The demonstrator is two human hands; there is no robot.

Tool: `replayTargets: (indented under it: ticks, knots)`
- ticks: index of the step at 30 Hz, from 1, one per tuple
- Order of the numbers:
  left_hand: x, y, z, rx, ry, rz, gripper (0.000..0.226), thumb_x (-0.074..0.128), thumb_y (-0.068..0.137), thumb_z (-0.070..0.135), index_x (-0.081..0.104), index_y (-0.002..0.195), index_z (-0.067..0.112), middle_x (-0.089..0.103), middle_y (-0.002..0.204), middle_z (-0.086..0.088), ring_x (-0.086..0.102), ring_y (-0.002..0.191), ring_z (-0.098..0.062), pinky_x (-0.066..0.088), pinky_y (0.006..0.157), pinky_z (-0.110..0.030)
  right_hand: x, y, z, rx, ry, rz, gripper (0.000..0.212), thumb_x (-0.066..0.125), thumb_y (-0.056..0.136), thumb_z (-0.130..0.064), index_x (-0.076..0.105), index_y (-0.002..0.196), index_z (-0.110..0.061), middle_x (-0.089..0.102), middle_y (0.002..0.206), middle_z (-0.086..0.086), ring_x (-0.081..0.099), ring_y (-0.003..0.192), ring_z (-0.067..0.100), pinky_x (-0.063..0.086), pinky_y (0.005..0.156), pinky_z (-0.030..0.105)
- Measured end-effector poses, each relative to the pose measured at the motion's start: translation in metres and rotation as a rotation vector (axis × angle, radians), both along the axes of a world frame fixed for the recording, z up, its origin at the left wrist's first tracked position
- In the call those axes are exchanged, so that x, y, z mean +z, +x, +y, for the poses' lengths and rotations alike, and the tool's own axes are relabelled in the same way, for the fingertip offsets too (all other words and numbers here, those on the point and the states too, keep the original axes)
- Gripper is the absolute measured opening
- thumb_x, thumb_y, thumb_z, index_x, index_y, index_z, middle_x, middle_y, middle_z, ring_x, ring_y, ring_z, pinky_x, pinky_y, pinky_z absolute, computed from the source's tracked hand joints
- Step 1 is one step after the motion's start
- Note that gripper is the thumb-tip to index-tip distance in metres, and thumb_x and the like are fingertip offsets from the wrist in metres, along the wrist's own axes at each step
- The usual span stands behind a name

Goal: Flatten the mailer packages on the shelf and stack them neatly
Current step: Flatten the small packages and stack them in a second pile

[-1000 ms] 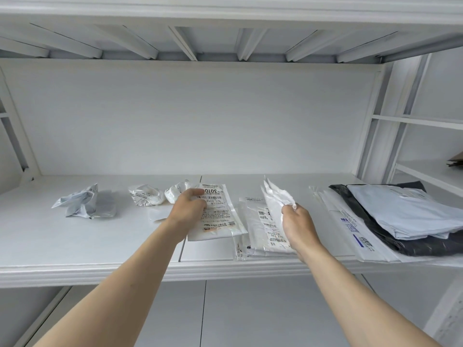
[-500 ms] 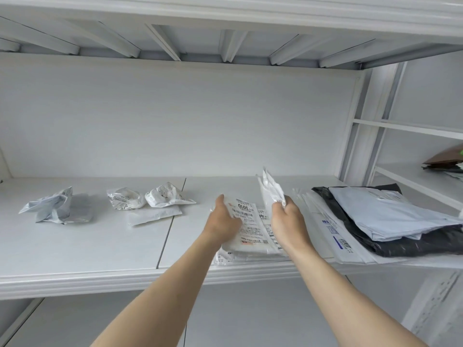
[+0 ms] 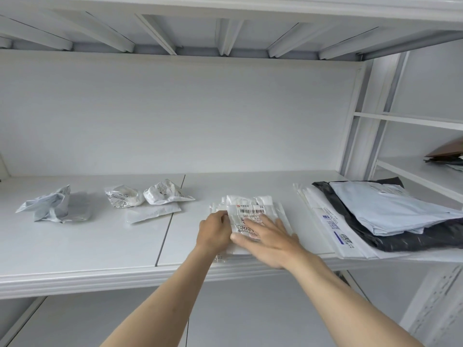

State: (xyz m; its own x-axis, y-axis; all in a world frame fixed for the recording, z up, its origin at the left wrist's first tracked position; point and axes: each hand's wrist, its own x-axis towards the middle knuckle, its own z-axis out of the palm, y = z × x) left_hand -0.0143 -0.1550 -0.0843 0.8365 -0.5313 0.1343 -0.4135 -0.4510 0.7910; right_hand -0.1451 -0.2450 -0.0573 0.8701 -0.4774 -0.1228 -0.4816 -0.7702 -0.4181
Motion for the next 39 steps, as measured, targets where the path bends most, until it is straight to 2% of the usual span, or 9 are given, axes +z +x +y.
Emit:
replayTargets:
  ticks: [4,6,9,15,17,21,26,34,39]
  knots:
    - [0.013,-0.004,0.005,-0.005,-0.067,0.211,0.039,0.035,0.095,0.039,0.06,0.094,0.01,0.065,0.105,-0.013,0.059,0.104,-0.034,0.045,0.089,-0.04,0.009,0.0,-0.009,-0.068,0.024,-0.129,0.07,0.01,0.088,-0.077,0.048,0.138,-0.045,0.01,0.164,-0.006,0.002,0.15,0.021,0.007,0.113,0.06]
    - [0.015,-0.006,0.004,-0.025,-0.038,0.225,0.03,0.044,0.094,0.04,0.059,0.095,0.014,0.067,0.112,-0.012,0.061,0.107,-0.033,0.05,0.089,-0.036,0.006,0.004,-0.017,-0.193,-0.06,-0.169,0.053,0.026,0.095,-0.067,0.046,0.138,-0.046,0.009,0.164,-0.004,0.011,0.147,0.028,0.013,0.113,0.054]
    - [0.011,-0.009,0.001,-0.049,-0.039,0.191,0.037,0.043,0.086,0.037,0.061,0.097,0.007,0.067,0.104,-0.014,0.062,0.101,-0.032,0.05,0.091,-0.04,-0.003,0.005,-0.024,-0.29,0.044,-0.165,0.065,0.045,0.087,-0.067,0.032,0.146,-0.042,0.017,0.16,0.006,0.025,0.143,0.036,0.023,0.113,0.049]
    - [0.0,-0.011,-0.008,-0.039,-0.15,0.294,0.05,0.03,0.09,0.027,0.035,0.137,0.008,0.059,0.123,-0.027,0.061,0.107,-0.041,0.052,0.078,-0.043,0.0,0.009,-0.018,-0.273,0.144,-0.368,0.054,0.061,0.089,-0.047,0.05,0.135,-0.018,0.053,0.14,0.004,0.051,0.125,0.026,0.041,0.097,0.033]
    - [-0.002,-0.011,-0.007,-0.061,-0.146,0.323,0.063,0.03,0.085,0.031,0.024,0.145,0.012,0.06,0.123,-0.022,0.064,0.102,-0.037,0.05,0.073,-0.034,0.001,0.008,-0.02,-0.261,0.156,-0.351,0.054,0.06,0.091,-0.045,0.049,0.137,-0.019,0.051,0.142,0.003,0.049,0.127,0.025,0.039,0.096,0.031]
    - [0.011,-0.006,0.004,-0.061,-0.156,0.326,0.063,0.034,0.099,0.029,0.008,0.155,0.016,0.033,0.154,-0.011,0.036,0.14,-0.025,0.03,0.108,-0.029,0.004,0.017,-0.018,-0.298,-0.135,-0.205,0.051,0.046,0.095,-0.047,0.044,0.14,-0.024,0.033,0.152,0.006,0.016,0.146,0.031,0.015,0.117,0.049]
    - [0.017,0.028,0.039,0.09,-0.064,0.185,0.057,0.037,0.098,0.028,0.024,0.152,0.02,0.032,0.155,-0.007,0.031,0.142,-0.024,0.027,0.115,-0.046,0.029,0.057,0.028,-0.092,-0.305,-0.312,0.045,0.041,0.097,-0.034,0.045,0.141,-0.023,0.027,0.155,0.002,0.001,0.148,0.025,0.01,0.114,0.041]
    - [0.016,0.088,0.138,0.326,0.274,-0.087,0.056,0.048,0.094,0.028,0.034,0.148,0.03,0.012,0.16,-0.004,0.001,0.149,-0.021,0.013,0.115,-0.045,0.029,0.125,0.12,0.329,-0.274,-0.166,0.042,0.046,0.094,-0.027,0.049,0.134,-0.013,0.043,0.145,0.003,0.026,0.14,0.022,0.031,0.106,0.037]
    - [0.022,0.136,0.21,0.432,0.382,-0.181,0.04,0.052,0.093,0.03,0.054,0.13,0.043,0.014,0.159,-0.001,0.004,0.147,-0.022,0.015,0.114,-0.045,0.013,0.169,0.164,0.378,-0.155,0.011,0.051,0.043,0.097,-0.034,0.04,0.144,-0.015,0.037,0.15,0.004,0.041,0.135,0.026,0.04,0.104,0.041]
